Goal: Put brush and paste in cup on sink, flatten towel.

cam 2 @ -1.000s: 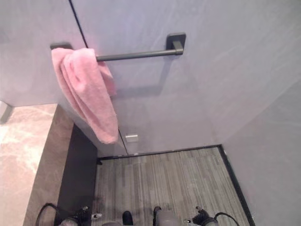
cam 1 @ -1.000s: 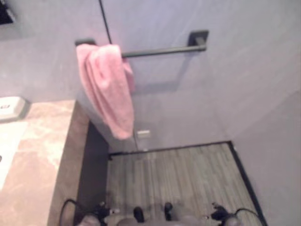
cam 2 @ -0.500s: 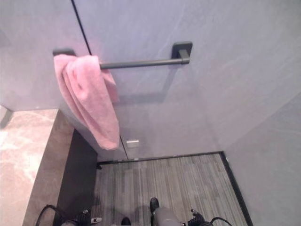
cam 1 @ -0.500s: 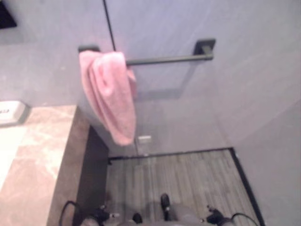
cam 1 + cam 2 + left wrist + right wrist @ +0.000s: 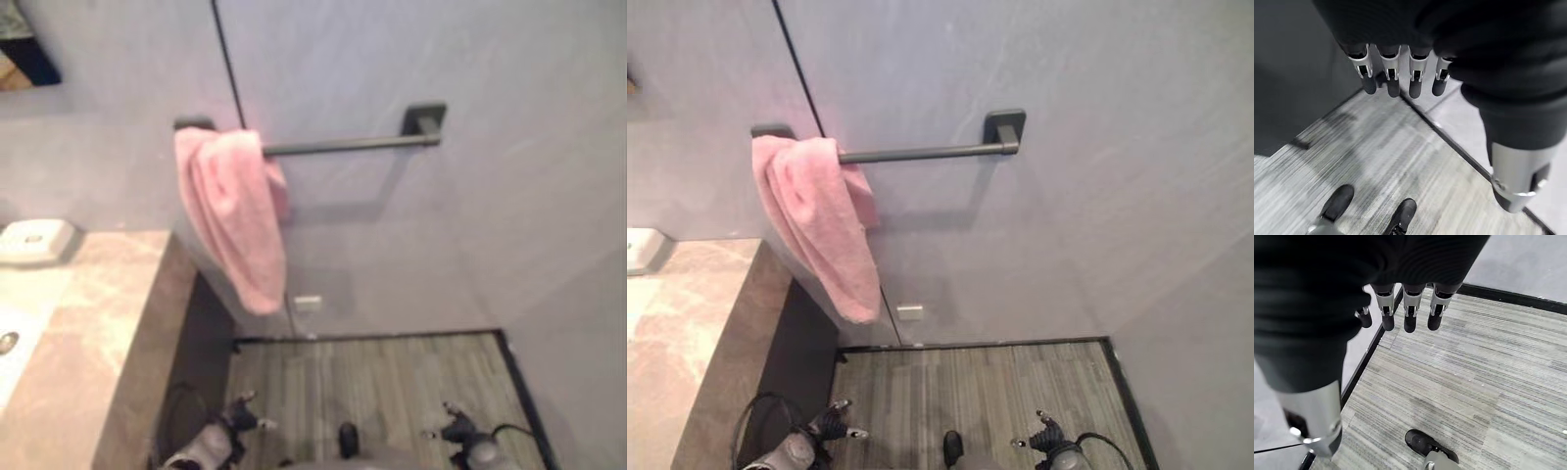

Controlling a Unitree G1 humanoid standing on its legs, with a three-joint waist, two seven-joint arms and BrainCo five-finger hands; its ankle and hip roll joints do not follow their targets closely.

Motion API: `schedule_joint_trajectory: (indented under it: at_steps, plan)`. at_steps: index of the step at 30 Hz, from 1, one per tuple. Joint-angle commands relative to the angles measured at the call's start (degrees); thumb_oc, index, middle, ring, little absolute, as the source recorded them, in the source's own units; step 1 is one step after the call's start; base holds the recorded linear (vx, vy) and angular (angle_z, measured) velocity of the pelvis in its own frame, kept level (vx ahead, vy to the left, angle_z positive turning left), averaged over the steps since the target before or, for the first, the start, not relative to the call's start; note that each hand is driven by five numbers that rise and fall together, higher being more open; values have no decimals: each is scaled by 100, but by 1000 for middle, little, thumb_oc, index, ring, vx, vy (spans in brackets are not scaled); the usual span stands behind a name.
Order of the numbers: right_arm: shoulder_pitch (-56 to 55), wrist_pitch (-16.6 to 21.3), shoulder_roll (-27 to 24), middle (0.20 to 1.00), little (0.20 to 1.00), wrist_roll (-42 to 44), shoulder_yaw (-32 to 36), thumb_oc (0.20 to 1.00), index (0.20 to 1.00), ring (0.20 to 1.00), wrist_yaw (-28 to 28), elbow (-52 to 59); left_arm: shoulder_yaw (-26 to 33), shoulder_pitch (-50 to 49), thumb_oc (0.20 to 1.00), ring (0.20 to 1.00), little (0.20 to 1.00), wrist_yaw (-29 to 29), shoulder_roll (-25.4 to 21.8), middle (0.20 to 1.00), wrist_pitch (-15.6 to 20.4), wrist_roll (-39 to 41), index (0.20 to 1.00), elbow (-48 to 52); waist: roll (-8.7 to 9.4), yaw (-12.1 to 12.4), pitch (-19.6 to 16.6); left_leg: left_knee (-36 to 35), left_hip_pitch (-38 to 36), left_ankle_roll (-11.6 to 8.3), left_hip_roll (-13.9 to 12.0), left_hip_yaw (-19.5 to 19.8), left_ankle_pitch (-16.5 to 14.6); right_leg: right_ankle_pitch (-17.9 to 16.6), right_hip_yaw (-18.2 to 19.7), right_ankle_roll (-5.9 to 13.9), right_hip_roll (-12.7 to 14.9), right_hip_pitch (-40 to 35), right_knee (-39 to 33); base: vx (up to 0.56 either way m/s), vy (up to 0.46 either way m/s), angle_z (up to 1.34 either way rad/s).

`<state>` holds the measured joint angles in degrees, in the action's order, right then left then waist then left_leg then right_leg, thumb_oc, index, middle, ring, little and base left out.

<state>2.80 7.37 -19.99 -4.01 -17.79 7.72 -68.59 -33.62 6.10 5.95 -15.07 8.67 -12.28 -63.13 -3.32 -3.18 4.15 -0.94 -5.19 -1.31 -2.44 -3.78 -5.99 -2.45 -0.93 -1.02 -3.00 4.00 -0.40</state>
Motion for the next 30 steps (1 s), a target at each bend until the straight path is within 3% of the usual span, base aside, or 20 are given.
schedule_joint_trajectory:
  at_steps: [1,7,10,12,13,20,30]
  plan:
    - [165,183,8,1000,1000,-33,-292,1000,1000,1000,193,-170,-139,277,1000,1000,1000,60,-162,1000,303,-350,1000,331,285,-44,60,134,112,181,516,111,-64,472,273,435,178,-352,62,0,0,0]
    - [280,192,39,1000,1000,-32,-386,1000,1000,1000,232,-237,-394,522,1000,1000,1000,-41,-287,1000,463,-294,1000,1253,213,-76,9,-134,45,197,509,60,65,352,293,448,223,-379,-101,0,0,0]
    - [329,200,27,1000,1000,-43,-453,1000,1000,1000,228,-161,-504,703,1000,1000,1000,-311,-676,1000,646,-62,1000,2855,156,-73,-3,-296,-28,212,522,35,128,269,332,475,252,-408,-207,1,25,-3]
    - [343,196,38,1000,1000,-46,-473,1000,1000,1000,220,-165,-479,732,1000,1000,1000,-347,-763,1000,674,-13,1000,3106,154,-67,-6,-314,-40,216,523,31,131,255,336,480,257,-416,-226,-2,24,-4]
    - [341,189,39,1000,1000,-76,-514,1000,1000,1000,187,-143,-394,773,1000,1000,1000,-431,-977,1000,726,122,1000,3814,148,-53,-7,-361,-54,221,529,20,152,225,334,493,268,-425,-250,0,0,0]
    - [150,105,49,1000,1000,-103,-455,1000,1000,1000,14,-245,625,362,1000,1000,1000,-661,-2002,1000,763,1016,1000,6128,179,87,-47,-406,-108,235,547,117,168,180,234,514,320,-533,-325,-2,9,0]
    - [13,20,35,1000,1000,-191,-437,1000,1000,1000,-185,-343,1980,-539,1000,1000,1000,-971,-2891,1000,1020,2897,1000,7525,229,217,-71,-406,-125,246,576,205,167,98,172,545,384,-598,-396,-10,33,8]
